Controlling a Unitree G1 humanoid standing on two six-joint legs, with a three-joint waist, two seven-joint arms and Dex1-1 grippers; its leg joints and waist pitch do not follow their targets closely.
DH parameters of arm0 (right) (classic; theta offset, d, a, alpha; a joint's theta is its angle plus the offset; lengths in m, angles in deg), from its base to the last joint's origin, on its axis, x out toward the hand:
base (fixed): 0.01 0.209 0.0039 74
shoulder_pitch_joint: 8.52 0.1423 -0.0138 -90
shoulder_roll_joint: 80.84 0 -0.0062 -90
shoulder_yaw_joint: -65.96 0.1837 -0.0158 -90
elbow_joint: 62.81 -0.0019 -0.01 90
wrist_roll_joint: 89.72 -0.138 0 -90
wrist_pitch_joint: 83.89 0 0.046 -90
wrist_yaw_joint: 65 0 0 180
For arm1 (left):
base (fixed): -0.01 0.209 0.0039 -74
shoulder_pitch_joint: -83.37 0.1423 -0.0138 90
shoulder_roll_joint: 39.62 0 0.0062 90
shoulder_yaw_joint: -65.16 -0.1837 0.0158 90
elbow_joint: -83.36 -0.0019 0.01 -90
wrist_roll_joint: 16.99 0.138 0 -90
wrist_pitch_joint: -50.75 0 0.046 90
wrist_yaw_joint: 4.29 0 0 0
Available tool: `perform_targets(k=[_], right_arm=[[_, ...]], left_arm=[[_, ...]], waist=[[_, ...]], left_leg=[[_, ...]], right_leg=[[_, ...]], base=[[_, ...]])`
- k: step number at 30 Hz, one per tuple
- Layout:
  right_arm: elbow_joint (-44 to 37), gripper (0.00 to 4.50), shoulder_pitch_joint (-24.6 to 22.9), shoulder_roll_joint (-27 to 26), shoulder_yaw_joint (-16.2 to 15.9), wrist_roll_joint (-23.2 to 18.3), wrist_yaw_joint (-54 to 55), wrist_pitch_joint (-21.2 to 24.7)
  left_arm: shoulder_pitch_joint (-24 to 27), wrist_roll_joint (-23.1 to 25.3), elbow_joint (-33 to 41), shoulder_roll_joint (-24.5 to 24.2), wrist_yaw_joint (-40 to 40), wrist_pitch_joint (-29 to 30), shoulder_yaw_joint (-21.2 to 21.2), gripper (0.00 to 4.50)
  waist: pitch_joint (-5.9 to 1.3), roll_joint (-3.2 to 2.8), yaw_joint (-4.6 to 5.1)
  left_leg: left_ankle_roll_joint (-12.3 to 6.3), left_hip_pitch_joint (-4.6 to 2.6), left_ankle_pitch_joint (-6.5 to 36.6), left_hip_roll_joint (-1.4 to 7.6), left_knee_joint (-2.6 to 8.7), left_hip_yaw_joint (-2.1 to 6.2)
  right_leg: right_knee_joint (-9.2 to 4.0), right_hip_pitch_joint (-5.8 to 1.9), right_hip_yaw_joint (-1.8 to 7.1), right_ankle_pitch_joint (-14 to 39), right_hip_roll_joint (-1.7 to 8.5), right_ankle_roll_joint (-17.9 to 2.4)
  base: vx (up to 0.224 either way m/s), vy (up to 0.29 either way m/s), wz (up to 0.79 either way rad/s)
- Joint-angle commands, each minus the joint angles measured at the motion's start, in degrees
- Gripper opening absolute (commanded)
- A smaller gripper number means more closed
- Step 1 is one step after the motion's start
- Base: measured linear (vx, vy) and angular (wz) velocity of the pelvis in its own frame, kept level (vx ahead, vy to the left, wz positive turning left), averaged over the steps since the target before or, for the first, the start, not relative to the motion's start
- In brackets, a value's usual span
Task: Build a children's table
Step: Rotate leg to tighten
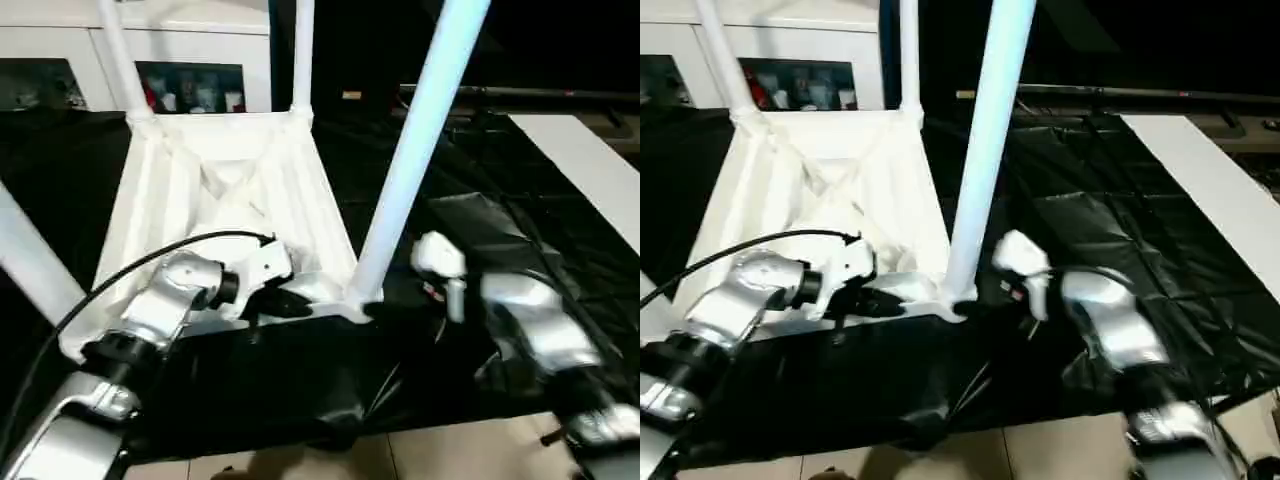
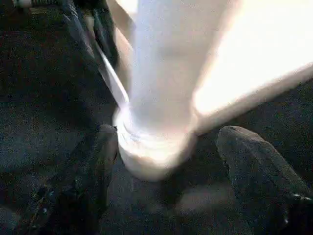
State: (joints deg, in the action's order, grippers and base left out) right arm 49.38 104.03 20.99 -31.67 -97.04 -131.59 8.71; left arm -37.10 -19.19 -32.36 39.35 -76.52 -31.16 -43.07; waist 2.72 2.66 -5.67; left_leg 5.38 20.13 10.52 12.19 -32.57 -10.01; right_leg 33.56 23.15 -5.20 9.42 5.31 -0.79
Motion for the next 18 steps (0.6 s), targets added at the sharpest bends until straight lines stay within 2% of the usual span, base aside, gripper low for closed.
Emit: perform_targets(k=[1,2,4,5,7,8,10,13,14,15,16,17,18], right_arm=[[-3.5,3.55,-0.9,1.1,2.0,-1.7,-0.5,1.8],[-5.2,3.55,-1.8,1.5,2.8,-2.7,-0.5,2.9],[-12.0,3.55,-5.1,2.3,5.5,-6.5,0.4,7.8],[-12.0,3.55,-5.1,2.3,5.5,-6.5,0.4,7.8],[-18.3,3.55,-9.0,2.3,7.1,-9.2,1.8,12.0],[-20.0,3.55,-10.4,2.0,7.3,-9.6,2.7,12.9],[-23.3,3.55,-13.1,1.2,7.3,-9.8,6.1,14.5],[-25.7,3.55,-15.2,-0.5,7.8,-10.2,9.0,15.8],[-27.0,3.55,-16.2,-1.2,8.2,-10.4,10.4,16.2],[-27.9,3.55,-17.1,-2.1,8.7,-10.1,12.0,16.1],[-28.5,3.55,-17.8,-3.6,9.6,-9.4,14.8,15.6],[-29.2,3.55,-18.3,-6.0,11.1,-8.3,19.6,15.0],[-29.2,3.55,-18.3,-6.0,11.1,-8.3,19.6,15.0]], left_arm=[[1.1,-1.5,3.5,0.0,-1.2,-0.8,0.0,0.94],[1.9,-2.3,5.1,0.0,-0.6,-1.0,1.0,0.94],[4.8,-7.3,11.3,1.5,3.2,0.8,6.3,1.04],[4.8,-7.3,11.3,1.5,3.2,0.8,6.3,1.13],[8.6,-10.6,18.8,2.7,7.8,5.1,10.5,1.13],[10.2,-11.0,21.1,3.7,10.5,6.5,11.9,1.13],[13.4,-10.5,25.1,6.1,17.2,8.9,14.7,1.13],[16.1,-9.5,27.3,9.0,24.0,7.3,17.5,1.13],[17.1,-9.2,28.2,9.7,26.0,7.0,18.4,1.13],[18.2,-7.8,30.0,11.2,29.8,7.3,19.8,1.13],[19.6,-4.9,32.2,13.1,35.1,6.7,21.4,1.13],[21.3,-1.0,35.3,15.7,42.6,9.2,23.5,1.13],[21.3,-1.0,35.3,15.7,42.6,9.2,23.5,1.13]], waist=[[-3.84,-0.06,0.14],[-3.76,0.16,0.21],[-3.61,0.47,0.14],[-3.54,0.52,0.21],[-3.23,0.84,0.26],[-3.02,0.65,0.43],[-2.76,0.59,0.64],[-2.74,0.8,1.05],[-2.78,0.63,1.01],[-2.73,0.71,1.07],[-2.56,0.62,1.21],[-2.65,0.69,1.56],[-2.74,0.76,1.64]], left_leg=[[-3.82,-0.09,7.8,1.28,3.21,-0.33],[-4.29,-0.04,7.7,1.26,3.23,-0.35],[-4.48,0.05,8.1,1.48,3.23,-0.35],[-4.44,-0.03,8.5,1.49,3.24,-0.39],[-3.64,0.03,10.8,1.58,3.38,-0.32],[-3.24,0.03,11.8,1.58,3.51,-0.29],[-2.37,0.04,14.0,1.49,3.61,-0.25],[-1.99,-0.05,15.7,1.03,3.52,-0.16],[-1.66,-0.13,15.8,1.18,3.52,-0.08],[-1.58,-0.07,15.8,1.29,3.55,-0.06],[-1.58,0.04,16.6,1.15,3.66,0.05],[-1.17,0.18,16.8,1.34,3.7,0.16],[-0.93,0.12,16.4,1.4,3.67,0.19]], right_leg=[[-2.15,-3.54,2.88,5.4,2.72,-13.4],[-2.22,-3.53,2.84,5.9,2.73,-13.3],[-2.24,-3.6,2.92,6.9,3.04,-13.4],[-2.36,-3.45,2.9,7.8,2.92,-13.3],[-2.83,-3.34,2.9,13.0,3.01,-11.7],[-3.13,-3.09,2.84,15.4,2.86,-10.8],[-3.89,-2.91,2.71,20.6,2.76,-8.6],[-4.91,-2.43,2.46,27.0,2.5,-5.1],[-4.96,-2.36,2.59,27.0,2.48,-4.3],[-4.97,-2.32,2.59,26.6,2.43,-4.1],[-5.16,-2.25,2.33,28.0,2.3,-3.4],[-5.2,-2.26,2.33,28.0,2.26,-2.7],[-5.12,-2.24,2.3,27.4,2.26,-2.6]], base=[[0.0,0.0,0.0],[0.0,0.0,0.0],[0.0,0.0,0.0],[0.0,0.0,0.0],[0.0,0.0,0.0],[0.0,0.0,0.0],[0.0,0.0,0.0],[0.0,0.0,0.0],[0.0,0.0,0.0],[0.0,0.0,0.0],[0.0,0.0,0.0],[0.0,0.0,0.0],[0.0,0.0,0.0]])
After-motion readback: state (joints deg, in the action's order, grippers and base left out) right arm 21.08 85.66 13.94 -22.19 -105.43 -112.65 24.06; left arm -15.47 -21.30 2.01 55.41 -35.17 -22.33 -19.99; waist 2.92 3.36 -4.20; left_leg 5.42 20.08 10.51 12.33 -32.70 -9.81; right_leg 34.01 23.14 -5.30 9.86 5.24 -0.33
